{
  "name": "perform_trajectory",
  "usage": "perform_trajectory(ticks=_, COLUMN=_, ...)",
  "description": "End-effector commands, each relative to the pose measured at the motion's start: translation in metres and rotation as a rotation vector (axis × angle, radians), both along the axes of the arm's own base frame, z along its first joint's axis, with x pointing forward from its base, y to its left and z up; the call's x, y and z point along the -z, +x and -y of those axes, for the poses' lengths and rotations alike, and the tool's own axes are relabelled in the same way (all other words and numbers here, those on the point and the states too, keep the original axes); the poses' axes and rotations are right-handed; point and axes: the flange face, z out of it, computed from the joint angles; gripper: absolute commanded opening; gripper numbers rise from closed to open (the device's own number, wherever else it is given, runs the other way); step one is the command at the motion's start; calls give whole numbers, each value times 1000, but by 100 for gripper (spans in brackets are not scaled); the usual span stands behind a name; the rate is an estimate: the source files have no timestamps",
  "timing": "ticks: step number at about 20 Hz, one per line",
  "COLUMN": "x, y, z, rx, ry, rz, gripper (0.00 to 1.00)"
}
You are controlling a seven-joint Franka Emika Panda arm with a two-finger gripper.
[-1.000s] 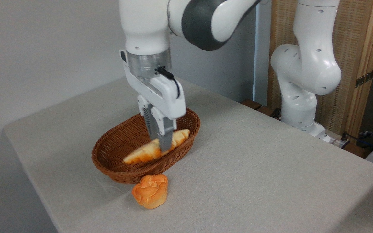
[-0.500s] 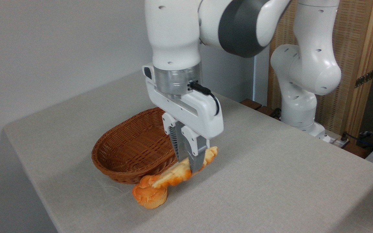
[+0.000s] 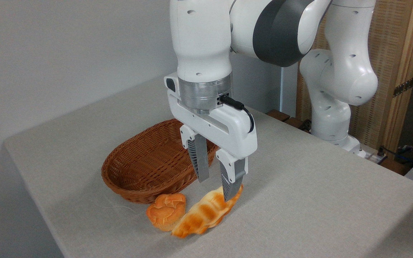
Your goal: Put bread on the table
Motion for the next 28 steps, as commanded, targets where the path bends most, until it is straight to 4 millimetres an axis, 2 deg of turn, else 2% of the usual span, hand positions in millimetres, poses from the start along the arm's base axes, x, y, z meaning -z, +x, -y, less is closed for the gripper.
perform_trajectory(ticks=1, x=1, y=-1, z=4, rx=19, ry=9, rz=-24, gripper=100)
perform_trajectory(ticks=4, x=-1, y=0, z=9, rx=22, ry=1, rz=-18, gripper=100)
perform_trajectory(ticks=6, x=-3, y=1, z=17, rx=32, ry=-2, rz=-14, gripper=100)
perform_trajectory(ticks=7, x=-4, y=2, z=28, rx=50, ry=-1, rz=-12, gripper=100)
perform_trajectory(ticks=14, x=-44, y=5, z=62, rx=47, ry=-81, rz=67, gripper=100)
perform_trajectory(ticks=18, x=-66, y=9, z=91, rx=31, ry=-80, rz=106, gripper=100)
perform_trajectory(ticks=24, x=-79, y=5, z=169, rx=61, ry=-59, rz=123, gripper=100)
perform_trajectory(ticks=28, x=-85, y=2, z=188, rx=89, ry=-56, rz=131, gripper=100)
